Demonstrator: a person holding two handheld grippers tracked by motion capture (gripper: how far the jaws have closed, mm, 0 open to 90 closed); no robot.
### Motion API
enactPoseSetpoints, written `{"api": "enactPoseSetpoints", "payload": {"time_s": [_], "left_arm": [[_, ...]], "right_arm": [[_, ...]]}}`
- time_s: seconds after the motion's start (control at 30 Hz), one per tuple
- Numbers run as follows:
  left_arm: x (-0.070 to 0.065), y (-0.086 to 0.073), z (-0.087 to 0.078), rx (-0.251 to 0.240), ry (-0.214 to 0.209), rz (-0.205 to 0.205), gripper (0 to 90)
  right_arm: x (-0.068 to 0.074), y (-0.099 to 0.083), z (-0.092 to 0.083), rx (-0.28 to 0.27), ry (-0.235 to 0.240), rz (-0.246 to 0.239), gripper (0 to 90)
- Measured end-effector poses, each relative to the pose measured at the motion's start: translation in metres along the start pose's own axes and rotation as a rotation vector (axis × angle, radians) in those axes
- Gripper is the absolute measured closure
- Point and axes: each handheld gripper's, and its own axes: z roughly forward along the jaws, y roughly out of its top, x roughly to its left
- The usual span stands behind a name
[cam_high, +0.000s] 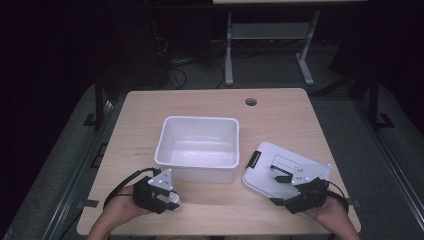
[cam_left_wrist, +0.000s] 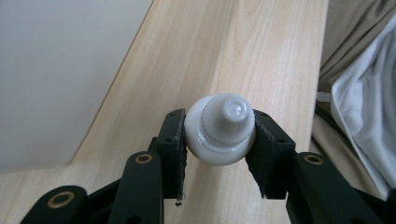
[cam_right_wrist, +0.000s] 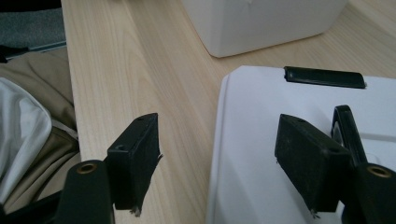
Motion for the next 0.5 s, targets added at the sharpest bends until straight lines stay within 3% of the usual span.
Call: {"api": "enactPoseSetpoints", "payload": {"time_s": [0.5], "left_arm": [[-0.003, -0.001, -0.031, -0.03, 0.042, 0.01, 60.2]], "right_arm": [[0.003, 0.001, 0.005, 0.024, 0.0, -0.01, 28.9]]}}
